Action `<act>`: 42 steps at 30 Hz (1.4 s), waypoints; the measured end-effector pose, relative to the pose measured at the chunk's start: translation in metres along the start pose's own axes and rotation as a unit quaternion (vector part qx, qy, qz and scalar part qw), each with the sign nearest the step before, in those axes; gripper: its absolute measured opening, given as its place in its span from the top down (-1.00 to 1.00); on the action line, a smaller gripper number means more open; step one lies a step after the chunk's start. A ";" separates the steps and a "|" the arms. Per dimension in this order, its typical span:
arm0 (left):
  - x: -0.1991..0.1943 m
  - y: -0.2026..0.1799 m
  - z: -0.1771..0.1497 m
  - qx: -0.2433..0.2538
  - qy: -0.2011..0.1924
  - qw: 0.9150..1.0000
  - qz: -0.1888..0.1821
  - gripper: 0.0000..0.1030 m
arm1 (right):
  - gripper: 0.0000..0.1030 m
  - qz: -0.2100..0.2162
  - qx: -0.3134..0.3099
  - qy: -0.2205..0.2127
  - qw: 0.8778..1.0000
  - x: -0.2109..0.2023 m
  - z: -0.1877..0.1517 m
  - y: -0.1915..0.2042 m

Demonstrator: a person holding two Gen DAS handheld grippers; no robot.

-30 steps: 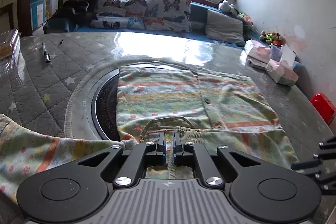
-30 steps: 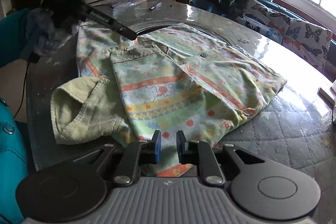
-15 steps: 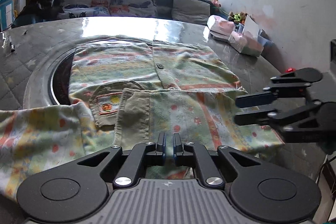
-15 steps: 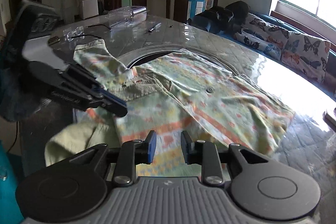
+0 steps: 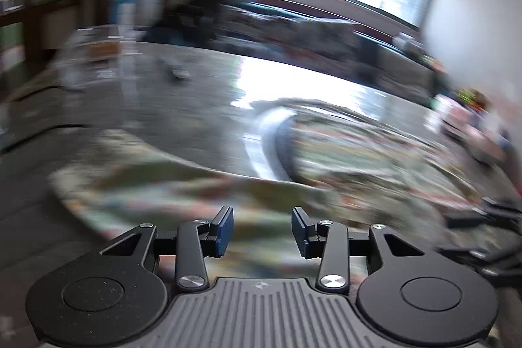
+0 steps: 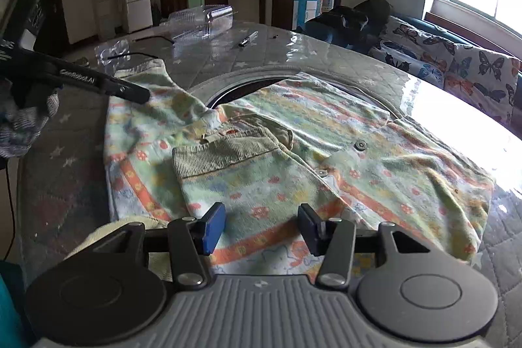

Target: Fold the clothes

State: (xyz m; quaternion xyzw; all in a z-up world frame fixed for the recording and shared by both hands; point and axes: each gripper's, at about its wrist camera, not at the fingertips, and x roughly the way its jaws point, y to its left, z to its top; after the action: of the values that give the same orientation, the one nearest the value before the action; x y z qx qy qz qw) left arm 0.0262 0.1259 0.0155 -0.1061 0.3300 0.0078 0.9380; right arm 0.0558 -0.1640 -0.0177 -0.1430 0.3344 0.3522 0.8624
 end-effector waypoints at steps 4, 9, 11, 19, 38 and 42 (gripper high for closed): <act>-0.003 0.041 0.004 -0.049 -0.027 0.995 0.083 0.17 | -0.03 -0.002 0.014 -0.006 1.000 -0.004 0.001 -0.002; 0.000 0.082 0.010 -0.110 -0.034 0.982 0.152 0.17 | -0.03 -0.005 0.028 -0.014 0.999 -0.009 0.001 -0.004; 0.002 0.090 0.011 -0.116 -0.035 0.979 0.164 0.17 | -0.03 -0.005 0.032 -0.018 0.999 -0.011 0.001 -0.004; 0.004 0.092 0.014 -0.132 -0.036 0.979 0.154 0.21 | -0.17 -0.010 0.043 -0.021 0.999 -0.013 -0.001 -0.006; -0.008 0.076 0.022 -0.164 -0.057 0.978 0.117 0.89 | -0.17 -0.017 0.056 -0.041 0.997 -0.027 -0.006 -0.010; -0.026 0.035 0.033 -0.135 -0.072 0.988 0.032 0.91 | -0.16 -0.021 0.067 -0.049 0.996 -0.032 -0.008 -0.015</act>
State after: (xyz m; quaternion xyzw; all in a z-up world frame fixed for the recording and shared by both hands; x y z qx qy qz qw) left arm 0.0232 0.1679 0.0498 -0.2206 0.2606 0.0904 0.9356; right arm 0.0462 -0.1948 -0.0016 -0.0743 0.3118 0.3169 0.8927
